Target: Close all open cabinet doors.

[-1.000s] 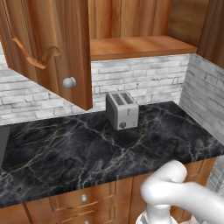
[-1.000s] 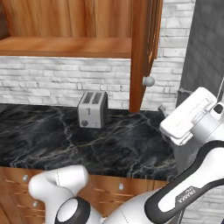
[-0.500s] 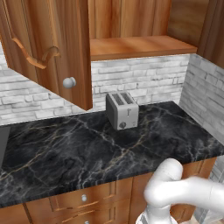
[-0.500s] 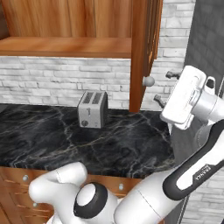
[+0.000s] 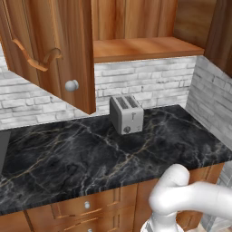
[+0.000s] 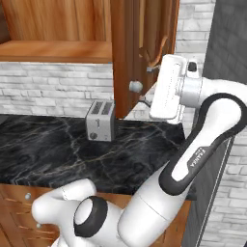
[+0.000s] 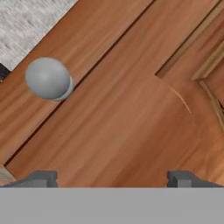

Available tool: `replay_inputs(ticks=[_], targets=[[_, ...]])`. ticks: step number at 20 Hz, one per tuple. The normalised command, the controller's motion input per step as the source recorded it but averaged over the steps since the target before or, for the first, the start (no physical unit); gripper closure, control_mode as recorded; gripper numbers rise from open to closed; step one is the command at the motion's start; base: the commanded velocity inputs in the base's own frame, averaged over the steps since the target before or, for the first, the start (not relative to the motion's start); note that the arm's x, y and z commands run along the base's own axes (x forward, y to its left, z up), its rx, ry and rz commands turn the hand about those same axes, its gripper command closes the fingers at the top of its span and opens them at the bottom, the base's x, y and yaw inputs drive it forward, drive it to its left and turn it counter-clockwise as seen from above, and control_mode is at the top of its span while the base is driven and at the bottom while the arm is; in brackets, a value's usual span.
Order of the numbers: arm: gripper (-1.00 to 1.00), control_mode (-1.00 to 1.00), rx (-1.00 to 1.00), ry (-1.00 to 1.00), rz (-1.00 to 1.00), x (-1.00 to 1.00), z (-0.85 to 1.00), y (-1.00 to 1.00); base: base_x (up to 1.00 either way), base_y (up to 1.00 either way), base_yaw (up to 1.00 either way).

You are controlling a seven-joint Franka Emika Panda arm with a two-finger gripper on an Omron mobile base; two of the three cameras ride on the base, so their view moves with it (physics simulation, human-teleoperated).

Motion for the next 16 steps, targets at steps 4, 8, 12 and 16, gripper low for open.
replay_inputs(ticks=[4,8,12,16], targets=[[-1.0,-1.0,-0.2,-0.07,-0.06,0.0,0.02,1.0,0.0,0.0,0.0],[-1.0,-1.0,-0.19,-0.07,-0.16,0.0,0.01,1.0,0.0,0.0,0.0],[-1.0,-1.0,-0.16,-0.05,-0.27,0.27,0.0,0.96,0.0,0.0,0.0],[-1.0,-1.0,-0.13,-0.01,-0.3,0.67,0.0,0.8,0.0,0.0,0.0]])
